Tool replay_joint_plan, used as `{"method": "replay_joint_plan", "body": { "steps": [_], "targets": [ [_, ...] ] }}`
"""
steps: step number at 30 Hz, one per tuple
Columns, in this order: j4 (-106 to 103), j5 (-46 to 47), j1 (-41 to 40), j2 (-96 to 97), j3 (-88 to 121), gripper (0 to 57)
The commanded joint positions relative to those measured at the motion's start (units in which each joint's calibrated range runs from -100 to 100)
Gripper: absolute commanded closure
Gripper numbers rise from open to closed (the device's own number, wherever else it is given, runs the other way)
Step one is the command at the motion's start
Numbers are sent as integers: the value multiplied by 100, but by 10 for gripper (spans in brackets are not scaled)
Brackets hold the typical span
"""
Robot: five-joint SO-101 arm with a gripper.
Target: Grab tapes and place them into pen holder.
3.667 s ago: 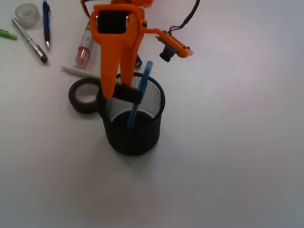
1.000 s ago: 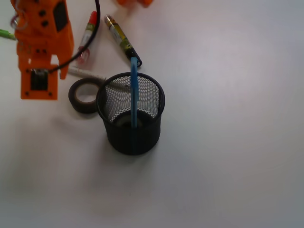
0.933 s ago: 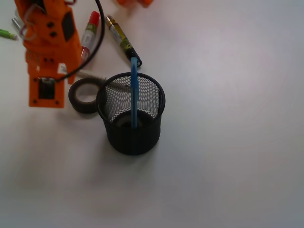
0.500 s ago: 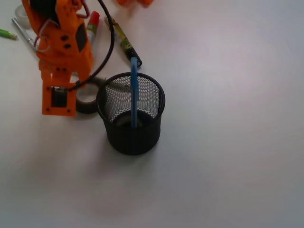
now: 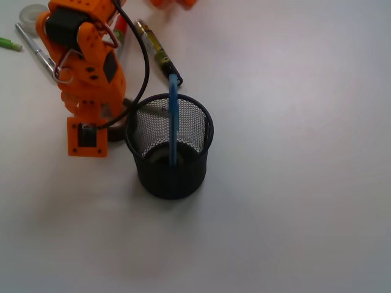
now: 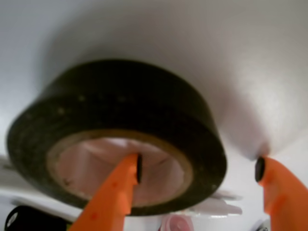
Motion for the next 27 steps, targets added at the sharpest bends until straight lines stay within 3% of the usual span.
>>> {"method": "replay_joint_plan", "body": {
  "steps": [1, 3, 7, 16, 27],
  "targets": [
    [-160, 10, -31, 8, -76, 307],
    [-186, 49, -31, 16, -76, 343],
    [-659, 440, 51, 16, -76, 573],
    [-860, 840, 335, -9, -284, 572],
    [-545, 2076, 372, -26, -3490, 572]
  ]
}}
